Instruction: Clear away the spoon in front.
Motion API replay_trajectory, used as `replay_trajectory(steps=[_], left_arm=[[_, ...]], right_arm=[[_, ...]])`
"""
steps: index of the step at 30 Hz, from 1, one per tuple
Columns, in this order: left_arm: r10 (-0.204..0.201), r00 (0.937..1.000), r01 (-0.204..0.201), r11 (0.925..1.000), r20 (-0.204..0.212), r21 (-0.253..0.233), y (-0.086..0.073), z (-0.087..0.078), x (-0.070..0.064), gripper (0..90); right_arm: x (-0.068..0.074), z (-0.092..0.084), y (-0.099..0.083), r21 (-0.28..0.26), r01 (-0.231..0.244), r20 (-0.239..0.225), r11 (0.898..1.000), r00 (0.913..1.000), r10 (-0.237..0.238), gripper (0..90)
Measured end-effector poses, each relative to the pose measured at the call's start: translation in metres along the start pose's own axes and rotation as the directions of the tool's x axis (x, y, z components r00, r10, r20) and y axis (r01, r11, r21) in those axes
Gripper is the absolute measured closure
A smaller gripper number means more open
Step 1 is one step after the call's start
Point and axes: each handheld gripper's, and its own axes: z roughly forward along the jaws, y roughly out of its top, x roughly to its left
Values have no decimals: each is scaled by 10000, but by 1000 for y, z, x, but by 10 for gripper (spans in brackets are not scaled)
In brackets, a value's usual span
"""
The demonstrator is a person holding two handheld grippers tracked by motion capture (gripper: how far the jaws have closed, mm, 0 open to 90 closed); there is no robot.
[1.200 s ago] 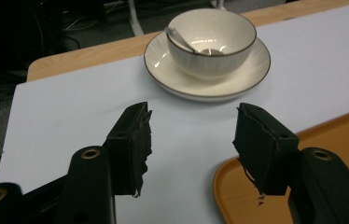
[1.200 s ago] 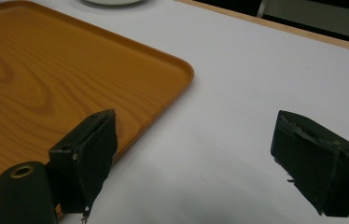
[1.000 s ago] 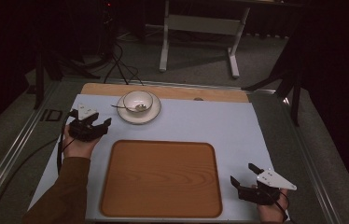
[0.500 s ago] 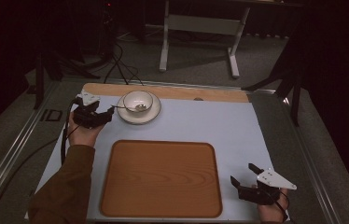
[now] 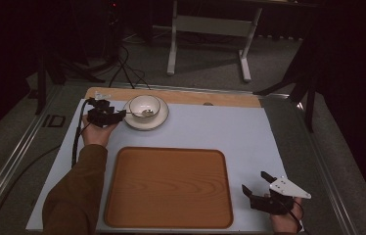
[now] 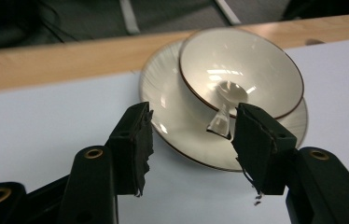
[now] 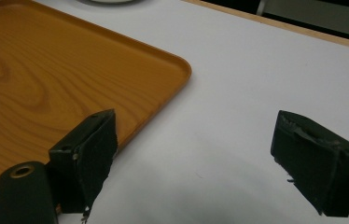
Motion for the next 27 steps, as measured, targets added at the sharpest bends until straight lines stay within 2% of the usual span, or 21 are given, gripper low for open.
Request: replay_trajectory(steps=[2,3,7,9,12,17,19,21,23,27], left_arm=[[-94,9999,94,9999,53,90,0,5,0,487],[-203,9995,202,9998,240,36,0,7,1,504],[-419,9970,428,9990,656,-124,0,9,1,632],[-308,9966,324,9993,767,-195,0,8,-2,701],[-106,9973,128,9995,721,-297,1,6,-6,772],[113,9981,-93,9994,608,-322,1,3,-12,831],[455,9980,-437,9982,438,-412,1,1,-17,845],[555,9976,-535,9974,414,-489,1,0,-18,879],[819,9965,-807,9947,162,-635,2,-3,-23,883],[956,9954,-958,9919,-54,-833,3,-8,-26,885]], right_arm=[[0,0,0,17,-31,-9,10000,10000,31,144],[0,0,0,17,-34,-10,10000,10000,34,144],[0,-1,0,9,-22,1,10000,10000,22,144],[-1,-1,0,0,-13,4,10000,10000,13,144],[-1,-1,0,-22,-17,20,10000,10000,17,144],[-1,-1,0,5,-3,14,10000,10000,3,144],[0,0,0,22,9,22,10000,10000,-9,144],[0,0,0,22,16,21,10000,10000,-16,144],[0,-1,0,23,1,26,10000,10000,-1,144],[-1,-1,0,-6,11,25,10000,10000,-11,144]])
